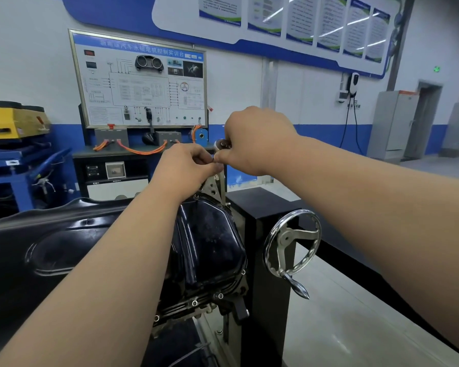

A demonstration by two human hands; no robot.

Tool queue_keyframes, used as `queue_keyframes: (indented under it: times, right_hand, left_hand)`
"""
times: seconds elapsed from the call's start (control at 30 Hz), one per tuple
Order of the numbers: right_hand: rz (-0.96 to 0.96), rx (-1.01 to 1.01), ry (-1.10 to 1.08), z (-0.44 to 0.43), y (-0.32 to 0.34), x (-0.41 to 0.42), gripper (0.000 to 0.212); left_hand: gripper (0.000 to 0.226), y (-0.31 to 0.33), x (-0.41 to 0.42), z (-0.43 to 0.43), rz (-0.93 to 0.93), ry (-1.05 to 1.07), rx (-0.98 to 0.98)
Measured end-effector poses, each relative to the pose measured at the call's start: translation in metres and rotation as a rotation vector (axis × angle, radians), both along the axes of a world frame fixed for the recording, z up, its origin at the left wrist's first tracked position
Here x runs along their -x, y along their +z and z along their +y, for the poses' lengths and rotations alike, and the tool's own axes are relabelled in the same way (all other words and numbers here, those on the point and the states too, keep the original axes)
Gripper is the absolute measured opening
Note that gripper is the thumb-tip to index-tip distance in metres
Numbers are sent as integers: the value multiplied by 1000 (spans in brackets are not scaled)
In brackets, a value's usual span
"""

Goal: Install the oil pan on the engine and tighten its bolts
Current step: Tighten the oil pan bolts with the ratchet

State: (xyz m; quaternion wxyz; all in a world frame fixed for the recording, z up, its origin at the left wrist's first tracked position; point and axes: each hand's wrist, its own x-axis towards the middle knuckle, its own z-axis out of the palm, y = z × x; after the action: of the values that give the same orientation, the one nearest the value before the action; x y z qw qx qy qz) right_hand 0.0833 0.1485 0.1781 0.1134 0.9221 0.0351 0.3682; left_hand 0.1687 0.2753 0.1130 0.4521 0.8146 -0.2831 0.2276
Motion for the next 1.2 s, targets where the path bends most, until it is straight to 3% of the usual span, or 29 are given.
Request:
queue_keyframes:
  times: [0.2,0.33,0.47,0.63,0.83,1.07,1.2]
  right_hand:
    - [25,-68,11,-1,-5,-2,39]
    - [81,81,2,-7,-2,3,25]
    - [40,99,70,-26,16,25,31]
    - [139,103,77,-46,-11,69,44]
    - [159,29,60,-58,-31,101,41]
    - [167,10,41,-64,-61,110,41]
    - [174,-12,44,-64,-78,105,35]
  left_hand:
    - [20,-1,-1,0,-51,23,-26]
    - [13,0,8,-7,-149,80,-89]
    - [2,1,35,-19,-216,51,-3]
    - [4,-36,77,-34,-156,6,-116]
    - [2,-44,108,-46,-180,-69,-219]
    - [6,-62,122,-49,-159,-103,-319]
    - [23,-72,122,-49,-140,-92,-342]
